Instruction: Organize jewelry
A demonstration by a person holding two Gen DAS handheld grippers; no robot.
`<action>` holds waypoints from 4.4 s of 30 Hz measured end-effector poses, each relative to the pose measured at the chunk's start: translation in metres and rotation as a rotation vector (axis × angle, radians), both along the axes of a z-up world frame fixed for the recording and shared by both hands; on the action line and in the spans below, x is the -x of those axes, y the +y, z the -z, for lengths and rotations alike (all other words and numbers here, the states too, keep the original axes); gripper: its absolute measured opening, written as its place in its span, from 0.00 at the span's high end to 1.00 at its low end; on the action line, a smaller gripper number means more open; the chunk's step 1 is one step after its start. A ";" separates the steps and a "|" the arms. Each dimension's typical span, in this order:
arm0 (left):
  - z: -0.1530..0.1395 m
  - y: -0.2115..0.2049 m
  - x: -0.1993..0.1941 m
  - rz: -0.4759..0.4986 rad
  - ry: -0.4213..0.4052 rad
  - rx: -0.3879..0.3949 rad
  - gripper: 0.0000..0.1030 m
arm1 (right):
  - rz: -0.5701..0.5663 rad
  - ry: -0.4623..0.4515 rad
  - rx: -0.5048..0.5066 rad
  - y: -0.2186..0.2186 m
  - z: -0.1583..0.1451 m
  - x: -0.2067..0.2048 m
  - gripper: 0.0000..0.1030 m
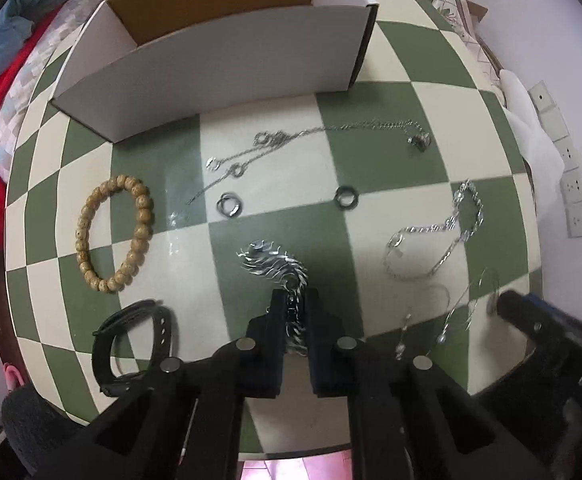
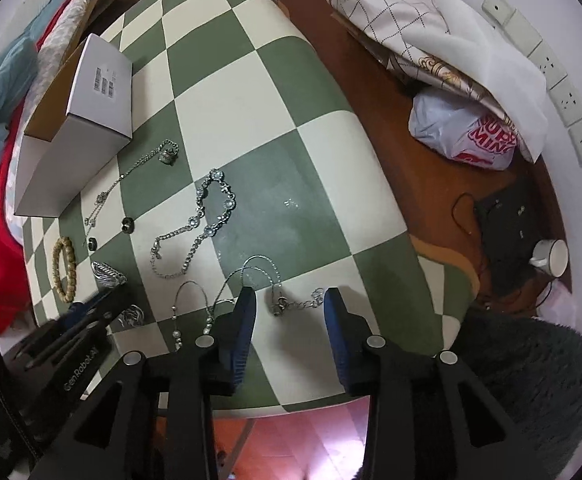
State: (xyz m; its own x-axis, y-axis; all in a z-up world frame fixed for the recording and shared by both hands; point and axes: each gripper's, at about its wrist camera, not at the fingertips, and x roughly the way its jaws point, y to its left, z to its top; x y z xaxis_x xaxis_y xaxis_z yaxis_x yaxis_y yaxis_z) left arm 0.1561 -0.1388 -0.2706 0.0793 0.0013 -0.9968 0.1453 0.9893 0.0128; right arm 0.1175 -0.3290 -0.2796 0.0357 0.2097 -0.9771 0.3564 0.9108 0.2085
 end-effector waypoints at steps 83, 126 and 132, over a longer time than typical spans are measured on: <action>-0.104 0.120 -0.174 -0.137 -0.040 0.235 0.94 | -0.354 -0.241 -0.001 0.154 -0.109 -0.234 0.97; -0.174 0.153 -0.052 -0.236 -0.499 -0.097 0.00 | -0.319 -0.383 0.302 0.150 -0.142 -0.131 0.00; -0.194 0.157 -0.014 -0.240 -0.555 -0.092 0.00 | -0.278 -0.446 0.267 0.141 -0.167 -0.096 0.00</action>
